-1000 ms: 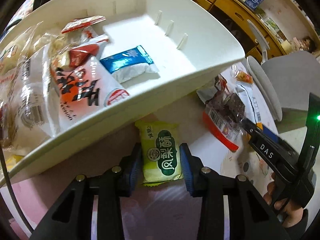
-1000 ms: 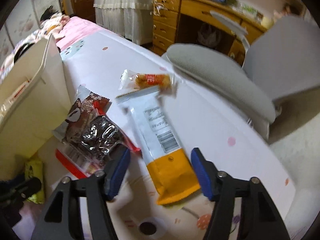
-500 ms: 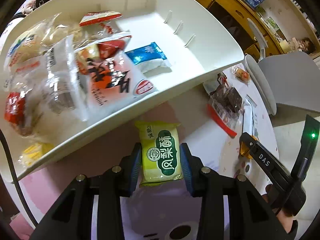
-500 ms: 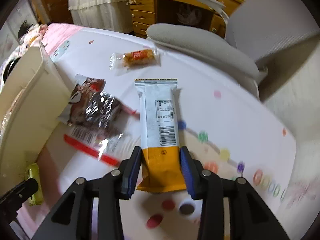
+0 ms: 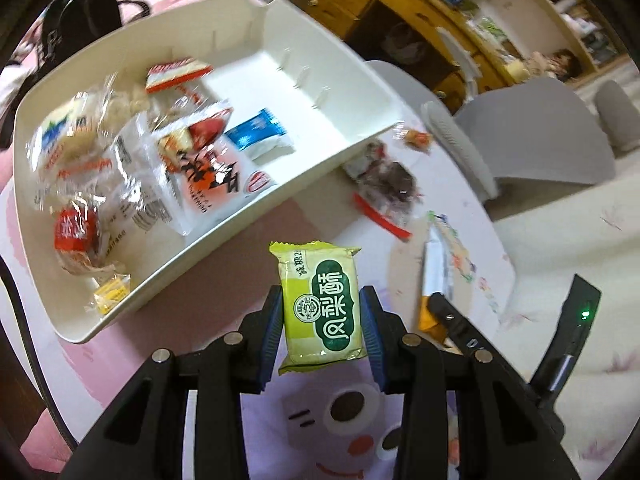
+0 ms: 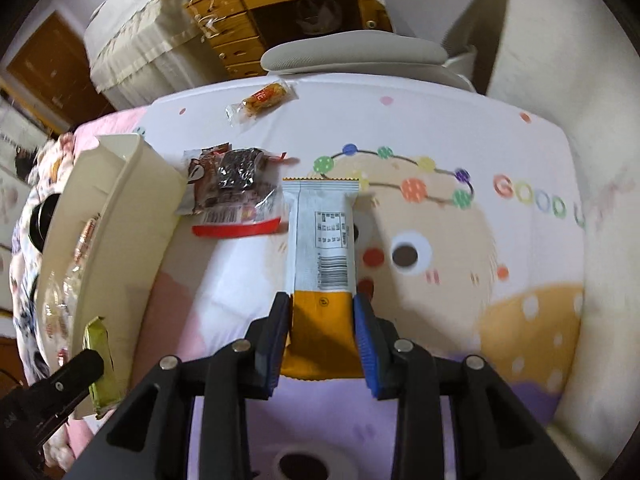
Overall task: Organize snacks
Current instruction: 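Carry the green packet and white-orange bar into the white tray and release both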
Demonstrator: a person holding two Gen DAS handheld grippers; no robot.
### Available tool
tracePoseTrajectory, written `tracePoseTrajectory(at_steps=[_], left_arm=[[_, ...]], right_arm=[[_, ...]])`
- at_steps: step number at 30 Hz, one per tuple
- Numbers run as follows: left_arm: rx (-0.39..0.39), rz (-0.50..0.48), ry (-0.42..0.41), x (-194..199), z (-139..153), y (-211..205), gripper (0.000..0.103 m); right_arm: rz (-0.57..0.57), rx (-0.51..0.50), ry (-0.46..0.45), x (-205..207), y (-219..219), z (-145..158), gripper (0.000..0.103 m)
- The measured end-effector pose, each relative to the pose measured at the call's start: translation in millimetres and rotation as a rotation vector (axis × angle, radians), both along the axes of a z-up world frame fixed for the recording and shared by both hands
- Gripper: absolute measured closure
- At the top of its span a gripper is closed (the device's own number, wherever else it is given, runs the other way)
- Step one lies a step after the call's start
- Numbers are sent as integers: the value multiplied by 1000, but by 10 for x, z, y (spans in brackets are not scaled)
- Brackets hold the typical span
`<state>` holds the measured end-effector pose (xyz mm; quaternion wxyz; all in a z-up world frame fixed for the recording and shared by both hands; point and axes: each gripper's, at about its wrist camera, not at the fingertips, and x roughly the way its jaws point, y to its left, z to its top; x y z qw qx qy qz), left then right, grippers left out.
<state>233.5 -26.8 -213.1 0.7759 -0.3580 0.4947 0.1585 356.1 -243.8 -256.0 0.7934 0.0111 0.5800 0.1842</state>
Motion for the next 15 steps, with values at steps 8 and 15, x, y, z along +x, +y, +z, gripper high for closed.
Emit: tracePoseTrajectory(at_steps=[8,15], left_arm=[[-15,-123,-37,-22,483,77,67],[23,-263,-47,23,1017,394,67]], right_arm=[[-130,68,23,-317,-40,335,71],[-233,119,42,-636,98,668,71]])
